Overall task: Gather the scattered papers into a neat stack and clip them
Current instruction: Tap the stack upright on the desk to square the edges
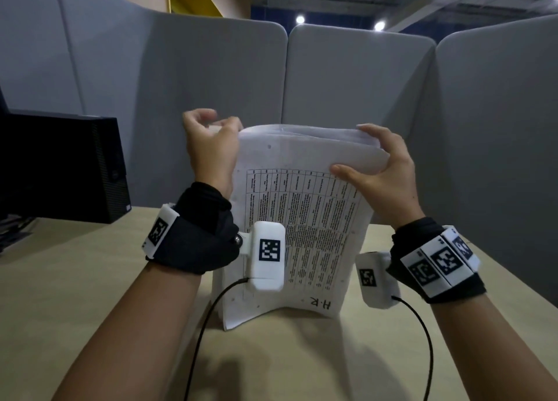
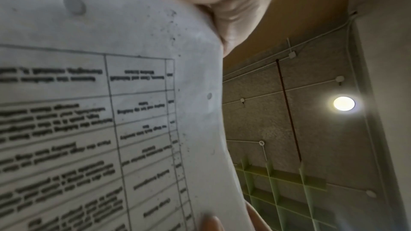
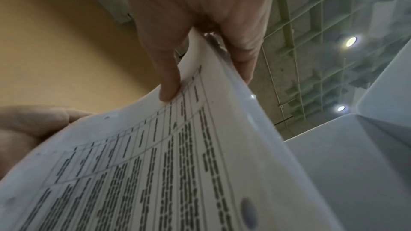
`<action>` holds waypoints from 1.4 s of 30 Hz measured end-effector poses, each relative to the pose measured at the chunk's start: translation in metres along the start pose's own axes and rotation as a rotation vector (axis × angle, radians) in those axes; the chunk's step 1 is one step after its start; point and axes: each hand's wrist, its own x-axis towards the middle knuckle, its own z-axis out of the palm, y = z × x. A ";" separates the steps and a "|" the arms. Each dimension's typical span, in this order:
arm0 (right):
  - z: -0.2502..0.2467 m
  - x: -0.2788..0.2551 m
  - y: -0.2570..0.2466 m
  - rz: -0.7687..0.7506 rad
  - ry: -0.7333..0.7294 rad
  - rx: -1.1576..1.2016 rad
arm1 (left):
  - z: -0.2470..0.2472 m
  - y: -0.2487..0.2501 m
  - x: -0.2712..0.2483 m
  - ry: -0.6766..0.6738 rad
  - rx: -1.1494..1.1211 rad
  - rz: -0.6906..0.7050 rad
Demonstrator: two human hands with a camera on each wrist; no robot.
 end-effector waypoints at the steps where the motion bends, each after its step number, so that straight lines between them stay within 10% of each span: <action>1: -0.001 0.000 0.001 0.001 -0.004 0.002 | 0.000 0.000 0.001 -0.003 -0.015 -0.026; 21: 0.001 0.009 0.010 -0.119 0.049 -0.077 | -0.021 -0.012 0.002 -0.290 0.392 0.503; 34: 0.008 0.013 0.021 -0.004 0.100 -0.059 | -0.016 -0.020 0.003 -0.194 0.075 0.274; 42: 0.018 0.013 0.024 0.378 -0.093 0.548 | -0.015 -0.020 0.016 -0.079 -0.029 0.021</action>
